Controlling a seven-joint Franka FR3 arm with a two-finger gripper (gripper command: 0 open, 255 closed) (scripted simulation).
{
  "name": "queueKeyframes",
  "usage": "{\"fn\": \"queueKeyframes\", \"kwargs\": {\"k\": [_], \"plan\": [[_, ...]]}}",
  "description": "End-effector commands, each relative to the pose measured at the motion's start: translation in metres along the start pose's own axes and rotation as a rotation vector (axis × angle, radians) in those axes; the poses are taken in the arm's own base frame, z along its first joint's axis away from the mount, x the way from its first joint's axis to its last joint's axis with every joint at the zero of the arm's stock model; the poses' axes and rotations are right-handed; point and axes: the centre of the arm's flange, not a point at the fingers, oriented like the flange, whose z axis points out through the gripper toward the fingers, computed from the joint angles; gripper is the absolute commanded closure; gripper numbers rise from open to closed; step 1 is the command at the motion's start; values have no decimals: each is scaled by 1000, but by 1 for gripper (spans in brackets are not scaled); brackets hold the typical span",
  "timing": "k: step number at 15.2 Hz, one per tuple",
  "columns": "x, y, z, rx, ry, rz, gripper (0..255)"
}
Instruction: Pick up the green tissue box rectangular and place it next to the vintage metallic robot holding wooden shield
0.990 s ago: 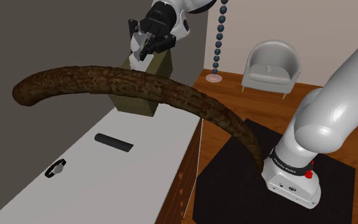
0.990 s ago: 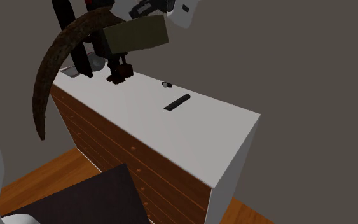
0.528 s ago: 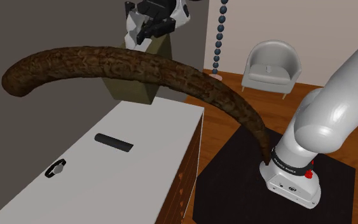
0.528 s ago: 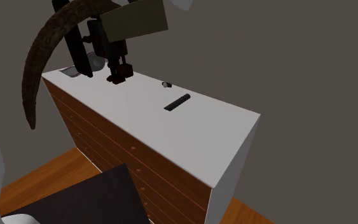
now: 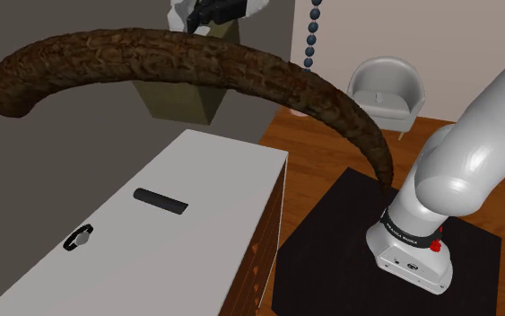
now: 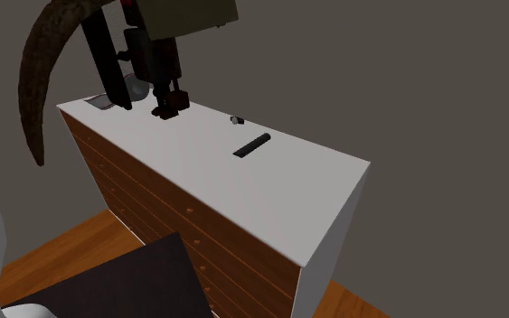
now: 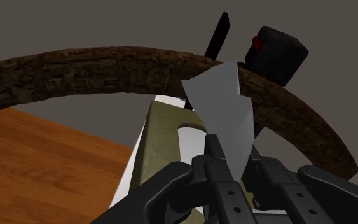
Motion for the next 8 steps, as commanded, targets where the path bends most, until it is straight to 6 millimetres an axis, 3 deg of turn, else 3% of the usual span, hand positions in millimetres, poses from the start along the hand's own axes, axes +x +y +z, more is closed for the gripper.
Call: {"fn": "queueKeyframes", "kwargs": {"k": [1, 8], "plan": [[-10, -3, -4, 1, -1, -1, 255], [-43, -14, -16, 1, -1, -1, 255]]}}
